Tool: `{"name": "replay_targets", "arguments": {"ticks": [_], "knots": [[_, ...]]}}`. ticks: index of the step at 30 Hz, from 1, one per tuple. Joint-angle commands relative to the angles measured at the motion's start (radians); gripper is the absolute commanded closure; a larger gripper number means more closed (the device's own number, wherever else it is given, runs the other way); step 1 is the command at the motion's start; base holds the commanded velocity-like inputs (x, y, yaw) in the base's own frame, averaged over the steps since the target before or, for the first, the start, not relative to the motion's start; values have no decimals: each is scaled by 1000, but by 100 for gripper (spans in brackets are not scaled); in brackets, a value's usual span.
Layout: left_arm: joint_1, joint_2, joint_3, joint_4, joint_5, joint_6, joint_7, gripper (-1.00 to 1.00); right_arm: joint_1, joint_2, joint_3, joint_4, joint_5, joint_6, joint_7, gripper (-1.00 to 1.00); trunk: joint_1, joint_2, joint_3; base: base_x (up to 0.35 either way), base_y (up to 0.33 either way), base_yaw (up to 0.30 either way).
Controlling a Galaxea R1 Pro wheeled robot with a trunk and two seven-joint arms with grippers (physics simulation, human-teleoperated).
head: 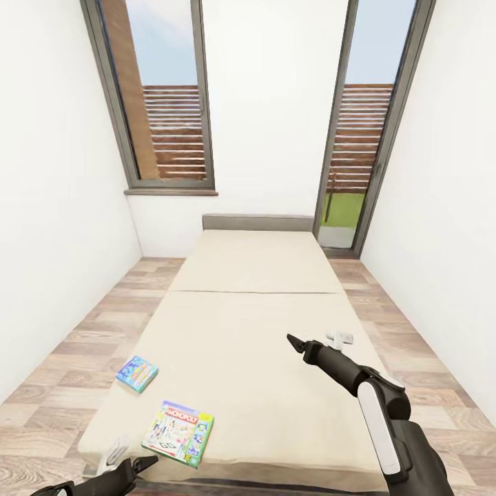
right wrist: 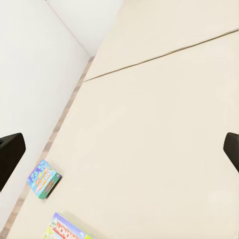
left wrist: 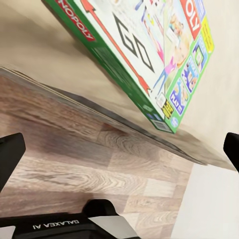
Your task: Put all the toys in the child's room - the three board games (two on the bed and one on the table), the two jigsaw puzzles on the table, and the tennis ball on the table - inside the toy box on the table in the child's room.
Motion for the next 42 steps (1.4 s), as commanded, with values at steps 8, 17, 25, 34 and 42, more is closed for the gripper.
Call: {"name": "replay_targets", "arguments": {"ticks": [8,17,25,34,42], "knots": [[0,-4,-3,0,7,4,-2,-100,0,2,-2,0,1,7,1,-100,0,-1,-1,0,0,0],[0,-7,-4,0,6,3,-2,-100,-1,1,-3,0,0,6,3,-100,0,-1,-1,0,0,0],[1,-16,-6,0,5,-11,-3,-100,-2,9,-3,9,1,4,1,-100,0,-1,-1,0,-4,0],[0,-20,-7,-1,5,-11,-3,-100,-2,2,-2,10,2,3,0,-100,0,-1,-1,0,0,0],[0,-20,-7,-1,5,-16,-3,-100,-2,0,-2,10,2,3,0,-100,0,-1,-1,-9,-1,0]]}}
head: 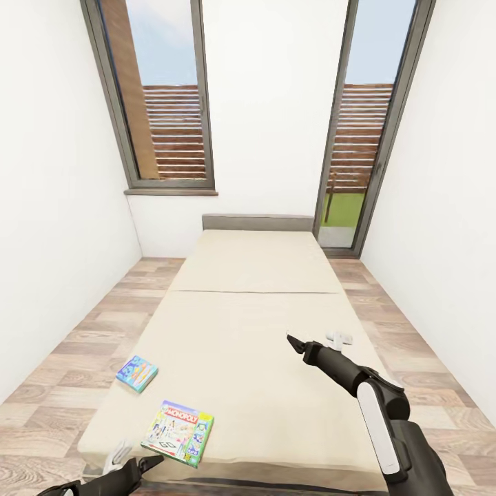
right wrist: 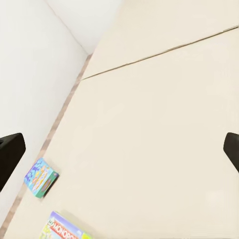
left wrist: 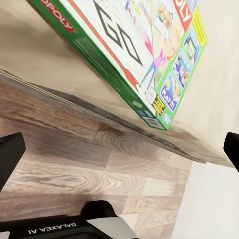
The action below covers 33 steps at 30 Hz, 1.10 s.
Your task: Put all the toys in the child's room - the three board games (two on the bed and one on the table), the two jigsaw puzzles on the table, and the tennis ball on the table - inside the toy box on the table in the child's room.
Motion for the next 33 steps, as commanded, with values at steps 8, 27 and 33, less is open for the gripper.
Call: {"name": "replay_targets", "arguments": {"ticks": [8,27,33], "knots": [[-26,-8,6,-25,22,5,-13,-100,-36,35,-34,-46,-15,38,14,-100,0,-1,-1,-11,0,0],[-25,-35,4,-24,22,0,-16,-100,-1,33,-30,-114,-13,51,11,-100,0,-1,-1,-123,0,0],[-25,-36,4,-24,22,0,-16,-100,-1,33,-32,-114,-13,51,11,-100,0,-1,-1,-88,0,0]]}}
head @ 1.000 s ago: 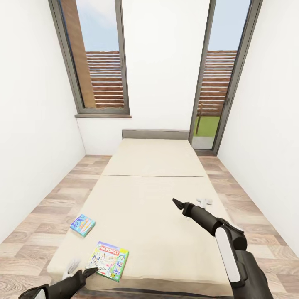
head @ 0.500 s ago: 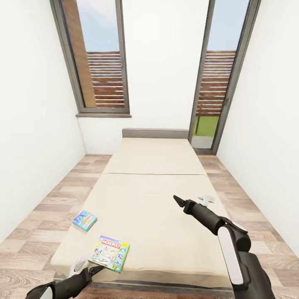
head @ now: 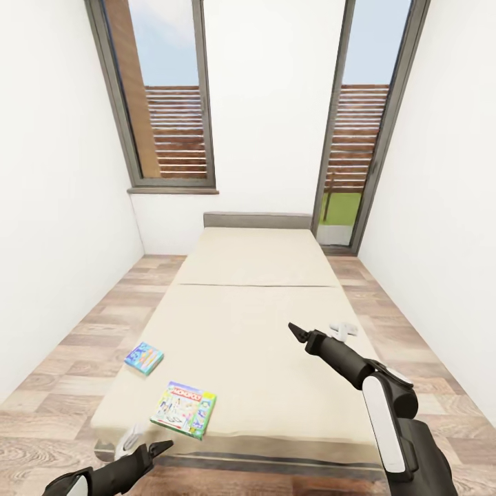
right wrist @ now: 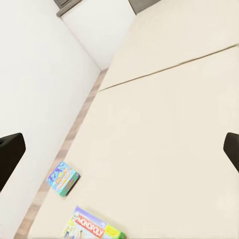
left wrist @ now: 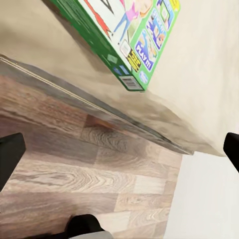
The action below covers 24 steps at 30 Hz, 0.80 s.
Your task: Put all the toys in the child's room - the three board games (two on the bed and one on the table), the two jigsaw puzzles on the table, and the tennis ball on the table - inside the toy box on the table in the child's room.
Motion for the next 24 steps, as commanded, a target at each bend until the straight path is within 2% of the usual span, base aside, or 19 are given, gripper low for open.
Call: {"name": "replay_targets", "arguments": {"ticks": [1,14,24], "knots": [[-1,0,1,0,6,8,-1,-100,-1,1,-3,-1,-1,7,5,-100,0,-1,-1,-213,0,0],[-1,1,1,0,6,8,-2,-100,-1,1,-3,-1,-1,7,6,-100,0,-1,-1,-180,0,0],[-1,0,1,0,8,9,-3,-100,-1,0,-5,-1,-5,8,18,-100,0,-1,-1,-108,0,0]]}}
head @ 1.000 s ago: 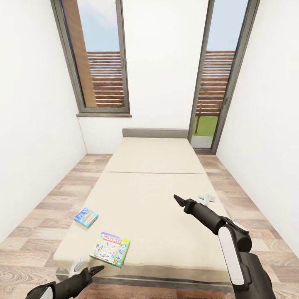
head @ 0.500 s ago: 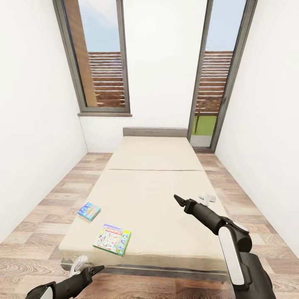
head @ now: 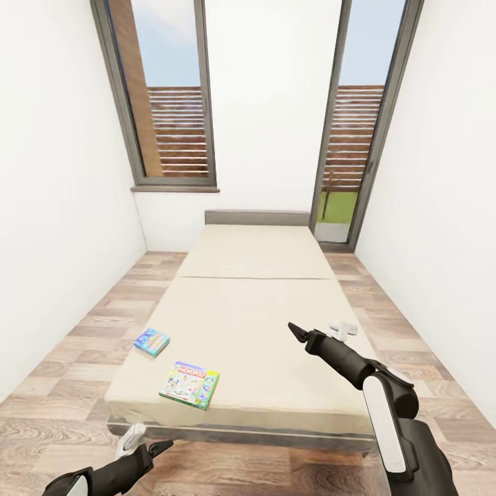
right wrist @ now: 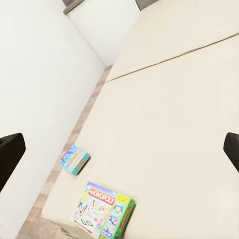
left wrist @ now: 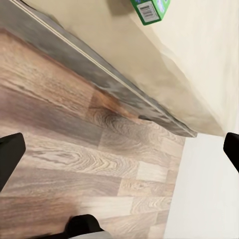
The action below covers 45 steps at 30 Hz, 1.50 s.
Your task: Put all the toys in the child's room - the three board games (two on the bed and one on the table), the two jigsaw puzzles on the table, and the tennis ball on the table - inside the toy box on the table in the child's room.
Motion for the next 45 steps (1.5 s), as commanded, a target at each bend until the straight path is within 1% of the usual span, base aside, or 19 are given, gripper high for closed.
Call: {"name": "replay_targets", "arguments": {"ticks": [1,10,13,17,18,19,20,22,23,24,25,27,28,31,33,36,39,42,45], "knots": [[-1,0,1,0,6,8,-1,-100,-1,1,-3,-1,-1,7,10,-100,0,-1,-1,-81,0,0],[-1,1,3,0,7,10,0,-100,-1,0,-17,-5,-1,47,115,-100,0,-1,-1,-24,0,0],[-1,1,4,0,7,10,-1,-100,-1,0,-41,-6,-1,54,177,-100,11,-22,-10,-3,0,0],[-1,2,4,0,7,11,-1,-100,-1,-1,-87,-6,-1,62,333,-100,27,-50,-23,-1,0,0],[-1,2,4,0,7,11,-1,-100,-1,-1,-105,-6,-1,70,402,-100,30,-57,-26,0,0,0],[-1,2,4,0,7,11,-1,-100,-1,-2,-116,-6,-1,77,438,-100,34,-64,-29,0,0,0],[-1,3,4,0,8,12,-2,-100,-1,-2,-142,-6,-1,97,512,-100,38,-71,-32,0,0,0],[-1,3,4,0,10,12,-4,-100,-1,-2,-175,-6,-1,122,590,-100,46,-85,-39,0,0,0],[-1,2,4,0,13,12,-9,-100,-1,-2,-216,-6,-1,148,668,-100,50,-92,-42,0,0,0],[-1,2,4,0,16,13,-14,-100,-1,-2,-238,-6,-1,160,706,-100,53,-99,-45,0,0,0],[-1,1,4,-1,21,13,-27,-100,-1,-3,-284,-6,0,184,779,-100,57,-106,-48,0,0,0],[-1,1,4,-2,24,13,-43,-100,-1,-4,-327,-6,0,204,847,-100,65,-120,-54,0,0,0],[-1,1,4,-4,27,13,-60,-100,-1,-8,-362,-6,-1,224,907,-100,69,-127,-57,0,0,0],[-1,3,3,-7,30,13,-85,-100,0,-27,-400,-6,-1,252,983,-100,80,-148,-67,0,0,0],[-3,6,4,-9,35,15,-96,-100,0,-31,-411,-6,-1,261,1010,-100,88,-162,-73,0,0,0],[-5,6,4,-23,49,17,-102,-100,0,-30,-407,-6,-1,264,1028,-100,99,-183,-82,0,0,0],[-6,3,4,-44,62,16,-105,-100,1,-27,-381,-6,-1,266,1035,-100,111,-204,-92,0,0,0],[-6,1,3,-56,68,17,-107,-100,1,-25,-332,-3,-2,271,1038,-100,122,-225,-101,0,0,0],[-8,0,4,-69,73,21,-112,-100,1,-19,-248,-1,-2,273,1039,-100,134,-246,-111,0,0,0]]}}
